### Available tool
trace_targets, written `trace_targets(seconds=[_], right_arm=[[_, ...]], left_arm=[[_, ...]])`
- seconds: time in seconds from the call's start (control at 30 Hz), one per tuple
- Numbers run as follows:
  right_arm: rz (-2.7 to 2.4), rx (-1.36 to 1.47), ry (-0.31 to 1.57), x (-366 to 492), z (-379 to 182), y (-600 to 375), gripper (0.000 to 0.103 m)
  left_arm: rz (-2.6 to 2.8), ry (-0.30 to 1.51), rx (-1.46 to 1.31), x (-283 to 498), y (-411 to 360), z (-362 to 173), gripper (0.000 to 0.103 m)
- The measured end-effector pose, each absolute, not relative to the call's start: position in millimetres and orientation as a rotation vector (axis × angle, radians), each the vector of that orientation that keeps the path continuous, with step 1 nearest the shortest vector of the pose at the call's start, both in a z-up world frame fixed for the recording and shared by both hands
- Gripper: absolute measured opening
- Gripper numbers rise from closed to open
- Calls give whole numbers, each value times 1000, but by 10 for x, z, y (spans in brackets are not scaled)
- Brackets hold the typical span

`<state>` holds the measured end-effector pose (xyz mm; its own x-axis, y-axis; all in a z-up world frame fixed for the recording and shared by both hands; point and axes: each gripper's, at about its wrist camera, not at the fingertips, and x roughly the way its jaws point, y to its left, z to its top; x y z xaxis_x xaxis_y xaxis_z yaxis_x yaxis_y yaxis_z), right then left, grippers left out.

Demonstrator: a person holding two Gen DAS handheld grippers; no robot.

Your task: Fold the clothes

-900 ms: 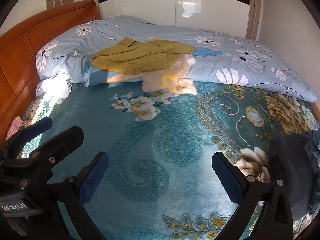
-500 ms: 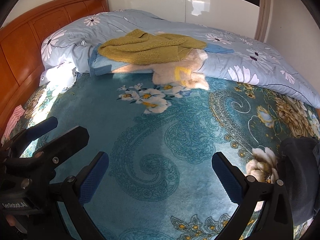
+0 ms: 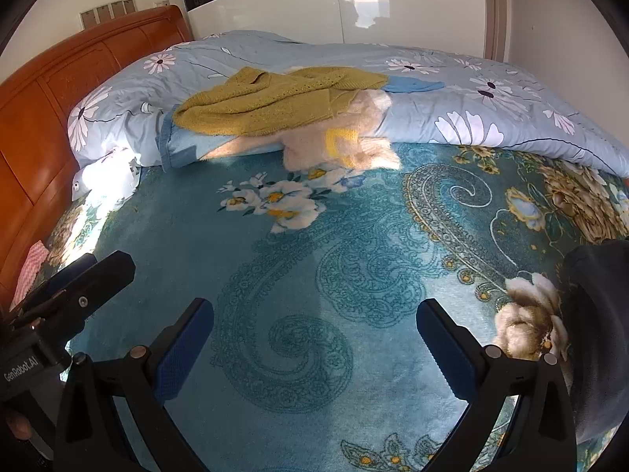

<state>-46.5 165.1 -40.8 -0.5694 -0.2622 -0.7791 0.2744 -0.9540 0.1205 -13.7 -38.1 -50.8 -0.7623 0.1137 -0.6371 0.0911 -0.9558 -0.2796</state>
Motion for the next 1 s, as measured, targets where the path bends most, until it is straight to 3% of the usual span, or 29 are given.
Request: trace_targets(seconds=[1.0], right_arm=[[-2469,1369,-7,-898,-822,1610,103]], left_arm=[[2973,-426,-1245,-701,-644,-880,103]])
